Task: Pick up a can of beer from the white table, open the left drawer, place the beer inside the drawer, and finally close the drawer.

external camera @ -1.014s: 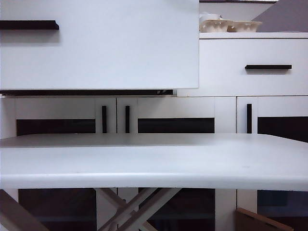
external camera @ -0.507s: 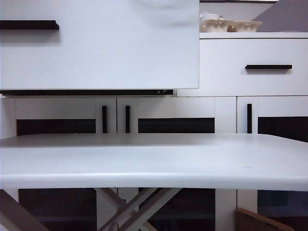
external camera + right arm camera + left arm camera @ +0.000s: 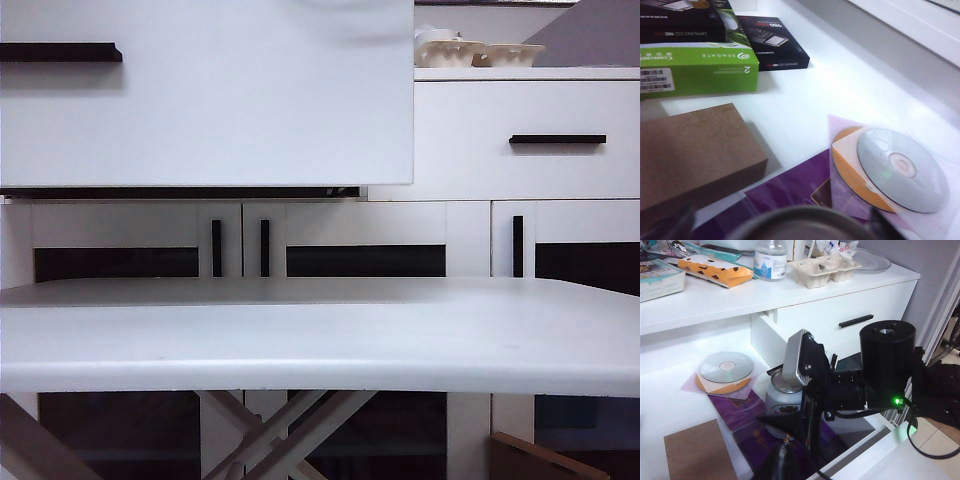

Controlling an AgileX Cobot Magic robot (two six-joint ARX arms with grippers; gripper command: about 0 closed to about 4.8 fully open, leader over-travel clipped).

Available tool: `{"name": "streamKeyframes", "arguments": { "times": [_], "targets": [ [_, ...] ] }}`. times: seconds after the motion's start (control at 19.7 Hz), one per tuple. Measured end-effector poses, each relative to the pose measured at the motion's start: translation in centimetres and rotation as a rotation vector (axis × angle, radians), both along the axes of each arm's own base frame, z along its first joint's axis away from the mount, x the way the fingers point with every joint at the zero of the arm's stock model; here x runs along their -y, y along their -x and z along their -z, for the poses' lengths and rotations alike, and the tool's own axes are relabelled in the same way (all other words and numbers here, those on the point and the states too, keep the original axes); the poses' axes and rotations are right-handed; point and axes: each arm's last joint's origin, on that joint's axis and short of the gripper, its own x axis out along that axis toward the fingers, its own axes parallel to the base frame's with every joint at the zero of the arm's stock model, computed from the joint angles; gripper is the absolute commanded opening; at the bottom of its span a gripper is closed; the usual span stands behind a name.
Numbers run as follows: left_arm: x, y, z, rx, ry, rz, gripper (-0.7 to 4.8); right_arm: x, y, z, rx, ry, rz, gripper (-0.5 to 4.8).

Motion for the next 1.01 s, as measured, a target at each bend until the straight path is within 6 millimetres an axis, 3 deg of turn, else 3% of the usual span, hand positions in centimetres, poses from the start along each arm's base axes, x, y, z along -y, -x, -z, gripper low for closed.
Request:
{"name": "streamKeyframes", "arguments": {
  "times": [0.15, 0.41, 0.46, 0.56, 0.71, 1.01],
  "targets": [
    [0.0, 0.0, 0.0, 0.000, 0.000, 0.000, -0.05, 0.2, 0.4, -0.4, -0.001, -0.001, -0.004, 4.58],
    [0.0, 0.0, 0.0, -0.001, 0.000, 0.000, -0.05, 1.3, 2.0, -3.1, 0.044, -0.032, -0.009, 4.42],
    [0.0, 0.0, 0.0, -0.001, 0.000, 0.000, -0.05, 1.4, 2.2, -3.3, 0.040, -0.030, -0.009, 3.60],
    [0.0, -0.1, 0.0, -0.001, 0.000, 0.000, -0.05, 1.5, 2.4, -3.6, 0.043, -0.030, -0.001, 1.45],
    [0.0, -0.1, 0.0, -0.001, 0.000, 0.000, -0.05, 2.2, 3.2, -4.9, 0.080, -0.041, 0.043, -0.08],
    [0.0, 0.0, 0.0, -0.001, 0.000, 0.000, -0.05, 3.1, 3.3, -5.5, 0.102, -0.012, 0.221, -0.06]
  ]
}}
